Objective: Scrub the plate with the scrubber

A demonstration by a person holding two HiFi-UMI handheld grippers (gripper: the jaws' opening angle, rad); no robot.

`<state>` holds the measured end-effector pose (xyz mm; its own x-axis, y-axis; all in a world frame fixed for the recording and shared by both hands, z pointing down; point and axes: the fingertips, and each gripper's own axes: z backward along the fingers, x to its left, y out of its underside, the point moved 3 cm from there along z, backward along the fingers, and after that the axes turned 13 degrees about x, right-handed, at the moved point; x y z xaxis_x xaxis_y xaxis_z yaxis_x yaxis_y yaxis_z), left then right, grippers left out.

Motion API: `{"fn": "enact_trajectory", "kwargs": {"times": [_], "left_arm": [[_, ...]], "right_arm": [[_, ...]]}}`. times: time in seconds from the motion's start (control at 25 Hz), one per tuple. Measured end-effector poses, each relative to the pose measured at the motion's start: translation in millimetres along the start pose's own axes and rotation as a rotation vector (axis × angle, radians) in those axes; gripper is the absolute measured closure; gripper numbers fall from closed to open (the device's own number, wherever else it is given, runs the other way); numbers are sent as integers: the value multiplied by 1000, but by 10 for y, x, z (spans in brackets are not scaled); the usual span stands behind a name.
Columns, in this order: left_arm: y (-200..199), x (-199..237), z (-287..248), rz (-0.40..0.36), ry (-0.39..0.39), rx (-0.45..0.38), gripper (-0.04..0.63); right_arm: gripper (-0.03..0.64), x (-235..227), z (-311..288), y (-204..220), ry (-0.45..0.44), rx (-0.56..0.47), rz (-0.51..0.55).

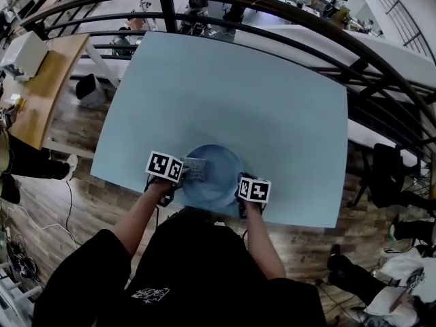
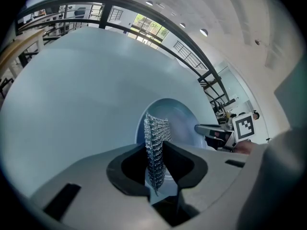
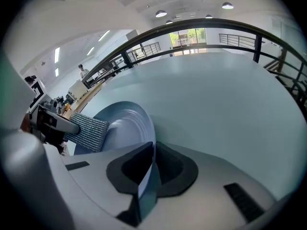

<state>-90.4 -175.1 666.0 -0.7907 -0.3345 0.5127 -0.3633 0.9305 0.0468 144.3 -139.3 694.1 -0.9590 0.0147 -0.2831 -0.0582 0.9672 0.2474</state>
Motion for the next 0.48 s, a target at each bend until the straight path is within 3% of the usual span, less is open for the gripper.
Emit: {"fn": "enact_trajectory", "kwargs": {"times": [0.48], "left_arm": [[310, -14, 24, -13, 4, 45, 497]], "right_arm": [[597, 30, -14, 6, -13, 18, 19]]}}
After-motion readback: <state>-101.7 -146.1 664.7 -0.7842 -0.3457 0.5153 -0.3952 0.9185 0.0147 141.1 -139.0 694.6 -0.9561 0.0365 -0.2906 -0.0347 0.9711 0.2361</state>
